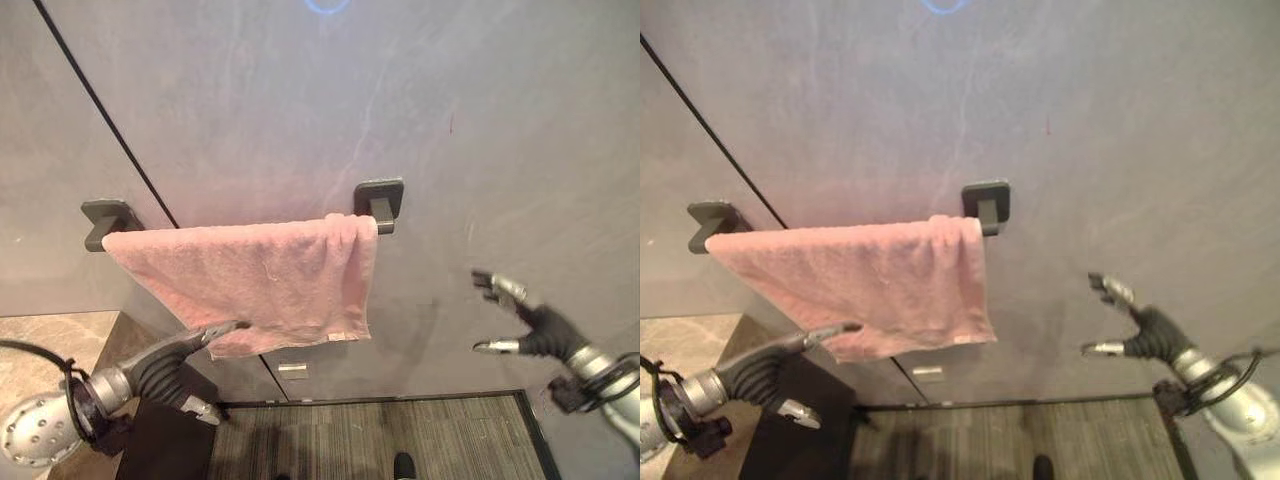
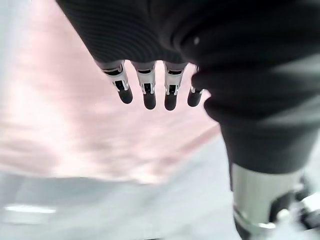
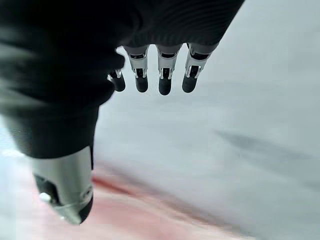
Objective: Put brush and paste in cup on sink, flatten towel.
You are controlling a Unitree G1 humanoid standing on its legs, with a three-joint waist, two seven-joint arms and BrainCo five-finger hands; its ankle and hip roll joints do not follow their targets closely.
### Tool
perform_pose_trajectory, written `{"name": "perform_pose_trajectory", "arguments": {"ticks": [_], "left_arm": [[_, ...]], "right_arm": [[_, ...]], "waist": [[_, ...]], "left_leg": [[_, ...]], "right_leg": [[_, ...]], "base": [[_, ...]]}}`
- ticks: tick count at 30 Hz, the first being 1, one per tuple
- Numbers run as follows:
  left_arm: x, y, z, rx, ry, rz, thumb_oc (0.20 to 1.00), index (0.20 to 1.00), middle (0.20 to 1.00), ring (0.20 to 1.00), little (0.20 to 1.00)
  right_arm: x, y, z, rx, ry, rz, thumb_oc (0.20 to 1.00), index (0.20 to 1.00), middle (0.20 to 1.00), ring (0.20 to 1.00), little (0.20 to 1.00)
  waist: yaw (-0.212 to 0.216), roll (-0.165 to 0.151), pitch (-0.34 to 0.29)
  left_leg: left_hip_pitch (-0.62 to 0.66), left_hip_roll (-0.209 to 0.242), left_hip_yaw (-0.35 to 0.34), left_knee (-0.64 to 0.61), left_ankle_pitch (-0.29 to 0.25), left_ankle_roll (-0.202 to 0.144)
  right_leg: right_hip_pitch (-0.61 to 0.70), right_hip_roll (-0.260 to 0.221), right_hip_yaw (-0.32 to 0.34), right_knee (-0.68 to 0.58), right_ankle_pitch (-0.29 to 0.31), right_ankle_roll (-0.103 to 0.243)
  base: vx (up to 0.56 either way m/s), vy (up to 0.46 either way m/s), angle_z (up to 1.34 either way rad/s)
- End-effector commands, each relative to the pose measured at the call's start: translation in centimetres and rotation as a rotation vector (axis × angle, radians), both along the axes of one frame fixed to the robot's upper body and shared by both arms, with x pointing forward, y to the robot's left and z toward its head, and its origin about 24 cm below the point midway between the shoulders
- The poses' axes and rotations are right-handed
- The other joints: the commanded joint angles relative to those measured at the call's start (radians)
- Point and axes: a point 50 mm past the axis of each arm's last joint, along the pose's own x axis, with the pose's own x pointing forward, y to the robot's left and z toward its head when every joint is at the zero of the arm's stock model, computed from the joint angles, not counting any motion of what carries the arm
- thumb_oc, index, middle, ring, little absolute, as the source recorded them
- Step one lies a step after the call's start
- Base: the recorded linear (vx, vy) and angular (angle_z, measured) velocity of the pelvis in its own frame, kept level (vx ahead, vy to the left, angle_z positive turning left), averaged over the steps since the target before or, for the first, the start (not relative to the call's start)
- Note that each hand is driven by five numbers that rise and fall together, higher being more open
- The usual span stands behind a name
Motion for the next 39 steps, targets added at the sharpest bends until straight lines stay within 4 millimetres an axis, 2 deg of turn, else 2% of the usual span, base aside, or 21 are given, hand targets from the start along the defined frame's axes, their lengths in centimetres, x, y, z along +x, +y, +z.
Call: {"name": "perform_pose_trajectory", "arguments": {"ticks": [1, 5, 8, 11, 17, 21, 24, 25, 29, 31, 32, 33, 34, 36, 37, 39], "left_arm": [[1.0, 1.3, 3.4, -0.148, -0.177, 0.045, 1.000, 1.000, 1.000, 1.000, 1.000], [0.8, 1.7, 6.8, -0.137, -0.433, 0.076, 1.000, 1.000, 1.000, 1.000, 1.000], [0.9, 1.8, 8.4, -0.097, -0.602, 0.092, 1.000, 1.000, 1.000, 1.000, 1.000], [0.8, 1.5, 9.2, -0.107, -0.685, 0.080, 1.000, 1.000, 1.000, 1.000, 1.000], [0.7, 1.7, 9.0, -0.192, -0.839, 0.161, 1.000, 1.000, 1.000, 1.000, 1.000], [0.7, 2.1, 8.2, -0.278, -0.885, 0.237, 1.000, 1.000, 1.000, 1.000, 1.000], [0.5, 3.1, 6.7, -0.357, -0.902, 0.367, 1.000, 1.000, 1.000, 1.000, 1.000], [0.4, 3.6, 5.2, -0.448, -0.865, 0.445, 1.000, 1.000, 1.000, 1.000, 1.000], [-0.1, 4.5, 2.2, -0.489, -0.782, 0.598, 1.000, 1.000, 1.000, 1.000, 1.000], [-0.6, 5.1, 0.0, -0.541, -0.717, 0.709, 1.000, 1.000, 1.000, 1.000, 1.000], [-1.5, 5.9, -3.3, -0.570, -0.616, 0.867, 1.000, 1.000, 1.000, 1.000, 1.000], [-1.6, 6.0, -4.6, -0.576, -0.574, 0.918, 1.000, 1.000, 1.000, 1.000, 1.000], [-2.1, 6.1, -8.5, -0.548, -0.395, 1.010, 1.000, 1.000, 1.000, 1.000, 1.000], [-2.1, 5.8, -11.5, -0.522, -0.237, 1.029, 1.000, 1.000, 1.000, 1.000, 1.000], [-2.4, 5.5, -13.6, -0.452, -0.131, 1.026, 1.000, 1.000, 1.000, 1.000, 1.000], [-3.2, 4.6, -17.8, -0.411, 0.078, 1.059, 1.000, 1.000, 1.000, 1.000, 1.000]], "right_arm": [[0.9, 1.0, 3.1, 0.092, -0.209, 0.108, 1.000, 1.000, 1.000, 1.000, 1.000], [0.9, 2.2, 7.1, 0.001, -0.504, 0.103, 1.000, 1.000, 1.000, 1.000, 1.000], [1.1, 3.4, 8.5, 0.014, -0.661, 0.113, 1.000, 1.000, 1.000, 1.000, 1.000], [0.9, 5.1, 9.6, 0.012, -0.777, 0.166, 1.000, 1.000, 1.000, 1.000, 1.000], [0.8, 7.1, 10.0, -0.097, -0.938, 0.153, 1.000, 1.000, 1.000, 1.000, 1.000], [1.0, 6.5, 9.6, -0.073, -0.958, 0.065, 1.000, 1.000, 1.000, 1.000, 1.000], [1.1, 4.9, 8.5, -0.007, -0.938, -0.078, 1.000, 1.000, 1.000, 1.000, 1.000], [1.2, 3.6, 7.2, 0.078, -0.881, -0.174, 1.000, 1.000, 1.000, 1.000, 1.000], [1.0, 1.7, 4.4, 0.136, -0.747, -0.312, 1.000, 1.000, 1.000, 1.000, 1.000], [0.8, 0.6, 2.4, 0.173, -0.652, -0.392, 1.000, 1.000, 1.000, 1.000, 1.000], [0.6, -1.0, -1.3, 0.203, -0.490, -0.530, 1.000, 1.000, 1.000, 1.000, 1.000], [0.6, -1.7, -3.2, 0.229, -0.408, -0.589, 1.000, 1.000, 1.000, 1.000, 1.000], [0.0, -3.0, -8.2, 0.321, -0.180, -0.723, 1.000, 1.000, 1.000, 1.000, 1.000], [-0.6, -3.8, -12.0, 0.274, -0.002, -0.786, 1.000, 1.000, 1.000, 1.000, 1.000], [-1.0, -4.4, -14.3, 0.169, 0.109, -0.822, 1.000, 1.000, 1.000, 1.000, 1.000], [-1.9, -4.5, -18.8, 0.157, 0.326, -0.877, 1.000, 1.000, 1.000, 1.000, 1.000]], "waist": [[-0.011, -0.074, 0.000], [0.001, -0.080, -0.016], [0.011, -0.084, -0.026], [0.016, -0.089, -0.031], [0.024, -0.098, -0.027], [0.024, -0.096, -0.019], [0.022, -0.095, -0.013], [0.018, -0.094, -0.010], [0.009, -0.092, 0.002], [0.007, -0.089, 0.005], [0.005, -0.085, 0.014], [0.005, -0.083, 0.014], [0.003, -0.079, 0.023], [0.006, -0.076, 0.028], [0.008, -0.073, 0.032], [0.010, -0.067, 0.036]], "left_leg": [[0.000, 0.006, -0.004, 0.009, 0.008, -0.007], [0.009, 0.008, -0.004, 0.009, 0.001, -0.006], [0.015, 0.008, -0.002, 0.009, -0.005, -0.005], [0.021, 0.008, 0.000, 0.009, -0.011, -0.003], [0.022, 0.006, -0.001, 0.009, -0.013, -0.001], [0.020, 0.003, -0.007, 0.009, -0.015, 0.001], [0.015, 0.002, -0.009, 0.009, -0.014, 0.004], [0.009, -0.001, -0.010, 0.009, -0.013, 0.008], [-0.004, -0.003, -0.011, 0.009, -0.004, 0.011], [-0.002, -0.001, -0.010, 0.009, -0.015, 0.011], [-0.008, -0.003, -0.011, 0.009, -0.014, 0.014], [-0.010, -0.003, -0.012, 0.009, -0.013, 0.014], [-0.013, -0.002, -0.014, 0.009, -0.008, 0.014], [-0.014, -0.001, -0.018, 0.009, -0.005, 0.013], [-0.014, 0.000, -0.019, 0.009, -0.003, 0.013], [-0.012, 0.001, -0.017, 0.009, 0.000, 0.013]], "right_leg": [[0.038, -0.066, 0.023, 0.007, -0.016, 0.044], [0.045, -0.065, 0.023, 0.007, -0.020, 0.043], [0.048, -0.063, 0.026, 0.007, -0.023, 0.041], [0.052, -0.061, 0.030, 0.007, -0.026, 0.037], [0.055, -0.059, 0.033, 0.007, -0.032, 0.029], [0.055, -0.061, 0.030, 0.007, -0.032, 0.028], [0.053, -0.062, 0.030, 0.007, -0.033, 0.026], [0.046, -0.063, 0.031, 0.007, -0.032, 0.024], [0.033, -0.062, 0.036, 0.007, -0.026, 0.019], [0.035, -0.062, 0.034, 0.007, -0.036, 0.020], [0.030, -0.062, 0.033, 0.007, -0.036, 0.017], [0.029, -0.062, 0.031, 0.007, -0.036, 0.016], [0.029, -0.061, 0.024, 0.007, -0.037, 0.016], [0.033, -0.061, 0.017, 0.007, -0.039, 0.016], [0.036, -0.060, 0.015, 0.007, -0.041, 0.017], [0.041, -0.059, 0.011, 0.007, -0.041, 0.017]], "base": [[0.00, 0.000, 0.00], [0.00, 0.000, 0.00], [0.00, 0.000, 0.00], [0.01, 0.000, -0.01], [0.00, 0.000, 0.00], [0.00, 0.000, 0.00], [0.00, 0.000, 0.00], [0.00, 0.000, 0.00], [-0.02, -0.005, 0.00], [0.01, -0.017, -0.01], [-0.02, -0.037, -0.03], [-0.03, -0.061, 0.01], [-0.03, -0.051, 0.03], [-0.03, -0.050, 0.05], [-0.02, -0.042, 0.03], [-0.01, -0.020, 0.00]]}}
